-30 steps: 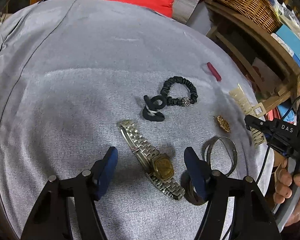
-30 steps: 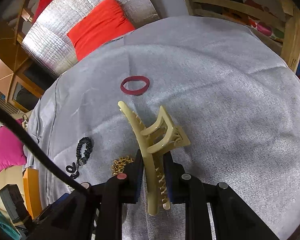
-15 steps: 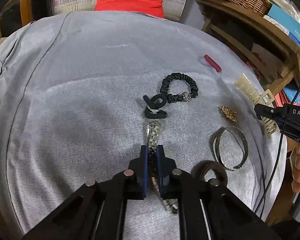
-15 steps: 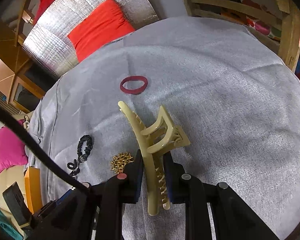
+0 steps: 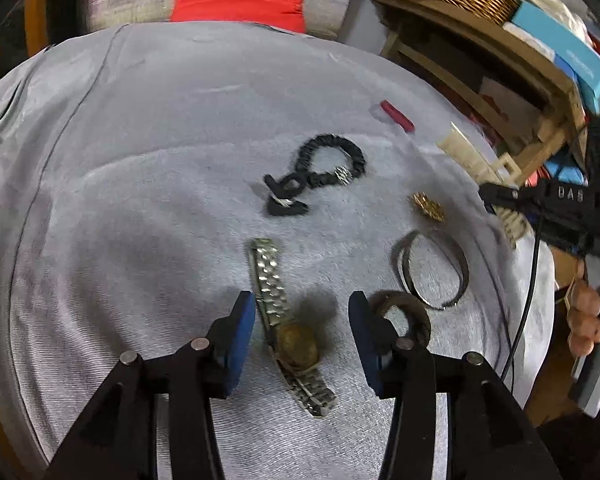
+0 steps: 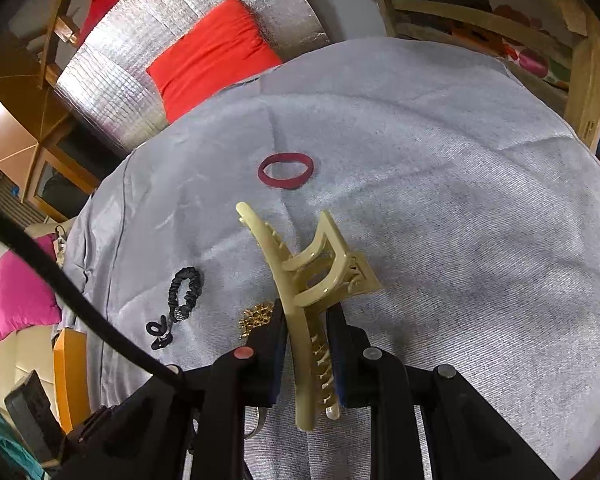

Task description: Organize jewelry

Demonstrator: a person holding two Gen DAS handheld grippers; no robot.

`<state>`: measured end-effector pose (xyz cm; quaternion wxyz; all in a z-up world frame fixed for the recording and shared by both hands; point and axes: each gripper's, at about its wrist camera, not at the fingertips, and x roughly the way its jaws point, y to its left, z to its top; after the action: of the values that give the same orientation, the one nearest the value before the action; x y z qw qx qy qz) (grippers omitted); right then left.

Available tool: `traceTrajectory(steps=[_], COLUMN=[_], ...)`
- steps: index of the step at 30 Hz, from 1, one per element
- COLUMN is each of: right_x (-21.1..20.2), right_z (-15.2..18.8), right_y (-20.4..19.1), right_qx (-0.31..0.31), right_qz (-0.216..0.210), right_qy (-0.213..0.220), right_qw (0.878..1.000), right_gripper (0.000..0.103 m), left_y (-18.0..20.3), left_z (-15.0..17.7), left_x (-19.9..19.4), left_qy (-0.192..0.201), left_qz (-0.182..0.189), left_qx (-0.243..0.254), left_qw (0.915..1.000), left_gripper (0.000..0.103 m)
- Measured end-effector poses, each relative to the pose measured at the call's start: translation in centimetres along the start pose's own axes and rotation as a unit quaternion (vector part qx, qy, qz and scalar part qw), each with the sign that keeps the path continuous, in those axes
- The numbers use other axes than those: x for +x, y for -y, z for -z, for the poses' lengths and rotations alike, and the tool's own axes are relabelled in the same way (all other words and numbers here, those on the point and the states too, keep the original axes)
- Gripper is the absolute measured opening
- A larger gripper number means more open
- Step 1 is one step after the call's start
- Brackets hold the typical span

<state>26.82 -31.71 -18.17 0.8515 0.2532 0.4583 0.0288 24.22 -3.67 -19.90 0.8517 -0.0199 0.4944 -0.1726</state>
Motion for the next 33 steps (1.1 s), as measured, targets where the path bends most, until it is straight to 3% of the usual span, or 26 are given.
traceTrajectory(steps=[1,3,5,14,20,22,24,29,31,32,33], right_x=[0.0,0.0,-0.1,-0.4,-0.1,0.0,0.1,0.2,0.2,0.2,0.2], right_z=[0.0,0.0,0.0,0.8,1.1,1.1,1.0,0.8,0.8,0.7,0.7], right_y=[0.0,-0.2,-0.5,-2.9,-3.7,-3.6,-3.4,-2.8,-2.5,-2.3,-2.1], right_qx=[-0.001,-0.002,-0.005,-0.033,-0.044,-0.045,-0.043,-0.04,-0.038,-0.036,-0.033], right_qz=[0.0,-0.002,-0.002,-0.006,-0.004,-0.001,0.001,0.004,0.005,0.005,0.005], right_qy=[0.0,0.0,0.001,0.008,0.007,0.006,0.005,0.004,0.004,0.002,0.001], right_qw=[1.0,1.0,1.0,0.999,0.999,0.999,0.999,0.999,0.999,0.999,0.999], right_gripper=[0.021,0.021,0.021,0.021,0.021,0.021,0.021,0.021,0.021,0.021,0.021], left_y=[-0.1,-0.5,-1.0,-0.5,-1.6,-1.6,-0.9,0.0,0.2,0.4,0.5], left_z=[0.1,0.1,0.1,0.8,1.8,2.7,3.1,3.8,3.9,3.9,4.0], left_x=[0.1,-0.1,-0.6,-4.9,-4.8,-5.2,-4.7,-3.5,-3.0,-3.0,-2.9], left_qy=[-0.002,0.003,0.007,0.071,0.024,0.017,0.009,-0.006,-0.004,-0.001,-0.001], left_qz=[-0.001,-0.017,-0.001,0.005,0.038,0.033,0.018,0.007,-0.012,-0.022,-0.028], left_qx=[-0.002,-0.002,-0.013,0.024,0.005,0.015,0.021,0.028,0.036,0.043,0.046], left_qw=[1.0,0.9998,0.9999,0.9972,0.999,0.9992,0.9996,0.9996,0.9993,0.9988,0.9985], left_gripper=[0.043,0.01,0.004,0.002,0.004,0.019,0.059,0.06,0.043,0.025,0.023])
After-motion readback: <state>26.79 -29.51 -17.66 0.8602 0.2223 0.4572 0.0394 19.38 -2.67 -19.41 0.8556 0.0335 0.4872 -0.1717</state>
